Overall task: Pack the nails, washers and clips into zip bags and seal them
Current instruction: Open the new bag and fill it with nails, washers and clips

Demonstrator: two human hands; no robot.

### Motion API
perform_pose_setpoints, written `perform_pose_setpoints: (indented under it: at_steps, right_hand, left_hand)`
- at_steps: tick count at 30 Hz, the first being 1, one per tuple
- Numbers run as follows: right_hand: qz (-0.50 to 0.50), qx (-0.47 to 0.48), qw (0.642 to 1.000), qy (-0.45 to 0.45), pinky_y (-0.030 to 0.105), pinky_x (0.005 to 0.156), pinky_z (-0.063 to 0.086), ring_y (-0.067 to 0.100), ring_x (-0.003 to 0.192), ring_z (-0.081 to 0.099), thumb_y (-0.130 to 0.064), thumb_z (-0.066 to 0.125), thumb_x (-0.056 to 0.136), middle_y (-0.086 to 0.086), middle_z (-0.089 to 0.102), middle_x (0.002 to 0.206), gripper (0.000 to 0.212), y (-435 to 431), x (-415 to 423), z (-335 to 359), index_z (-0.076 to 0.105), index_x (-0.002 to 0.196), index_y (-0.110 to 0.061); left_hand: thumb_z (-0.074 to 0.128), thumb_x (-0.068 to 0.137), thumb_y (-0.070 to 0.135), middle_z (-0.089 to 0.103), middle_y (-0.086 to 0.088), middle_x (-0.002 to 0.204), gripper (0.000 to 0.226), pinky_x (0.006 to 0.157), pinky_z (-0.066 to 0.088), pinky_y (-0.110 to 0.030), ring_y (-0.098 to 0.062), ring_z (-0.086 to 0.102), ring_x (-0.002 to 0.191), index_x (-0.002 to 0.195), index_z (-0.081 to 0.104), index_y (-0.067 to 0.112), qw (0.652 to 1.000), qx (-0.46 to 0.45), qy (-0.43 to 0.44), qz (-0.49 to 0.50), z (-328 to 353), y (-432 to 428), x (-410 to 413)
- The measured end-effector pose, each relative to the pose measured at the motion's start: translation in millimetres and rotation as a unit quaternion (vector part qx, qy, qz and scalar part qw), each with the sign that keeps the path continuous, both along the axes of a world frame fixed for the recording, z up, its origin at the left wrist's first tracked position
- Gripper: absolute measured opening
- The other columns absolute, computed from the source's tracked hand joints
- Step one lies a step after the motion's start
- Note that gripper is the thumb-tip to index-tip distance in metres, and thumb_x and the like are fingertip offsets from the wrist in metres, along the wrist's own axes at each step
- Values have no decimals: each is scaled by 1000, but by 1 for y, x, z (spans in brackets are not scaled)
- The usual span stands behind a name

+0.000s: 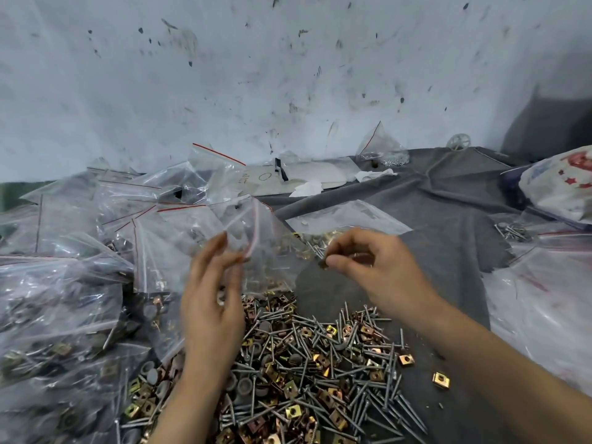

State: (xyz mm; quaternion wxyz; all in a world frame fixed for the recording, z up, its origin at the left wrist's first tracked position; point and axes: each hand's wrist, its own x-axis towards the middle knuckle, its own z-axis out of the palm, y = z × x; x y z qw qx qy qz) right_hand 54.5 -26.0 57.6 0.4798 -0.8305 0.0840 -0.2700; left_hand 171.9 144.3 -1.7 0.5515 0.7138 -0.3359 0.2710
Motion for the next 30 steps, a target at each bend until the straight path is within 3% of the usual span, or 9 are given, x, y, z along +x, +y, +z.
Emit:
perform_pose_setpoints:
  at_steps: [2,5,8,10,15,18,22,26,30]
  right_hand:
    - [5,-48,994,-94,23,82,49,7,86,63,-15,72,81,-14,68,85,14,9,-5,16,67,81,-28]
    - [-12,-212,963,-164,19,92,39,9,106,53,-22,71,79,-10,64,99,7,23,-7,28,69,86,-23]
    - [-34,-332,936,-112,35,102,36,15,122,41,-18,72,82,-2,59,118,7,24,-1,22,71,89,-16]
    - [-52,-331,940,-70,42,106,34,17,130,35,-20,69,84,-1,54,129,13,21,2,13,71,97,-16]
    - [-121,-197,964,-129,21,99,34,12,118,45,-22,64,87,-5,52,120,19,8,4,-7,66,106,-20]
    - [-102,-168,980,12,15,96,30,11,115,46,-20,65,87,-9,51,114,20,-4,10,-30,64,107,-23]
    - [-52,-80,981,171,18,99,31,5,119,45,-29,68,86,-9,52,128,39,-9,15,-60,57,123,-23]
    - [-6,166,976,144,24,102,35,7,121,49,-25,73,81,-5,52,136,59,4,27,-58,48,134,-18]
    - [63,392,913,97,28,99,38,16,118,53,-36,77,64,2,57,129,73,29,37,-45,51,127,-10]
  left_hand:
    - [50,91,21,47,-4,137,15,102,40,-14,-10,45,124,98,63,18,995,59,-72,-47,-2,-6,-5]
    - [50,92,20,42,-4,144,14,106,37,-19,-13,43,132,101,59,22,978,120,-116,-124,-6,-10,-11]
    - [49,95,18,41,-6,144,14,105,36,-19,-14,42,134,104,59,17,968,138,-146,-148,-8,-11,-13]
    - [50,94,17,42,-7,144,14,104,36,-18,-14,42,133,104,59,16,969,144,-140,-145,-8,-11,-15]
    - [59,91,19,50,-5,136,9,99,41,-13,-10,49,121,99,62,15,989,102,-89,-63,-2,-9,-15]
    - [58,88,5,56,-10,129,15,97,47,-29,-18,55,115,100,67,6,997,53,-60,7,-2,-6,-8]
    - [55,92,6,58,-7,127,16,92,51,-52,-22,56,119,104,66,8,1000,6,-16,16,4,-1,0]
    - [57,92,2,63,0,120,19,94,51,-31,-15,62,109,102,66,15,999,25,-20,-29,56,-19,4]
    - [56,93,4,70,12,97,18,78,45,-7,9,62,91,104,67,13,995,46,1,-85,127,-37,6]
